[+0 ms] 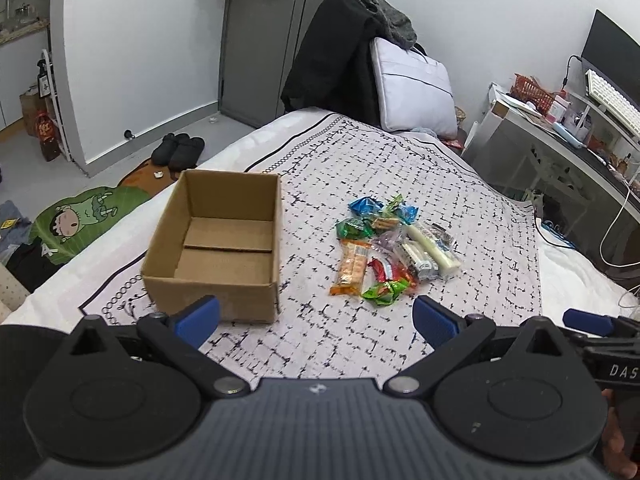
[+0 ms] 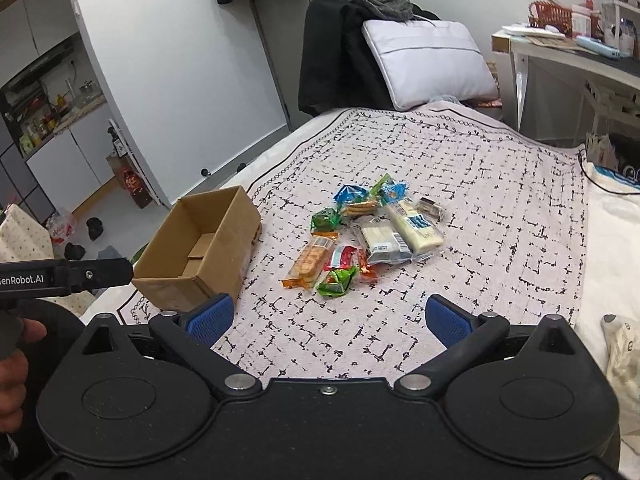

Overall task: Organize snacks
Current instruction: 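Lower the left tool onto the red-and-white packet while the right tool approaches the clear cheese pack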

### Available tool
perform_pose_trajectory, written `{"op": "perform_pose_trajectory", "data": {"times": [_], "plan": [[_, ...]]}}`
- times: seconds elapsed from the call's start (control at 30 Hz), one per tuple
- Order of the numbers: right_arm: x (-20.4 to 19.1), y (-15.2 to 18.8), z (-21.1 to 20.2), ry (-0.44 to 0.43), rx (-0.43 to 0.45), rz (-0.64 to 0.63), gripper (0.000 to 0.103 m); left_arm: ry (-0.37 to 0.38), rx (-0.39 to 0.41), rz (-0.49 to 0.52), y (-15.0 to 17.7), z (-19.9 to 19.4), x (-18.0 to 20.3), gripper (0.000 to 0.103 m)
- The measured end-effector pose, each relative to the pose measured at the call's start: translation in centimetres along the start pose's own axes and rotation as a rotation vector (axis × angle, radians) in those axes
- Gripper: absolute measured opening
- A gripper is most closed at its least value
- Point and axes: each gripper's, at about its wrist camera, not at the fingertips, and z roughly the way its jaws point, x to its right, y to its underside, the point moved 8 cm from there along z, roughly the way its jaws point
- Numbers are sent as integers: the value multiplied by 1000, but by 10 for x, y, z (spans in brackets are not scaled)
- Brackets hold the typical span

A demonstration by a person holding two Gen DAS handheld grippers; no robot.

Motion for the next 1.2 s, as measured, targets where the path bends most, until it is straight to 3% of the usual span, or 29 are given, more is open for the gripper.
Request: {"op": "perform_pose_trajectory", "data": {"times": [0.6,0.9,1.03,1.2], "plan": [[51,-6,54,-50,-16,168,98,37,-44,-31,-12,62,32,99],[72,-11,90,-138,-28,325,88,32,-90,-37,-12,100,49,87],[78,-13,109,-166,-38,372,84,33,-121,-43,-9,119,58,77],[89,-16,131,-275,-62,474,84,29,-151,-49,-8,142,67,67]]}}
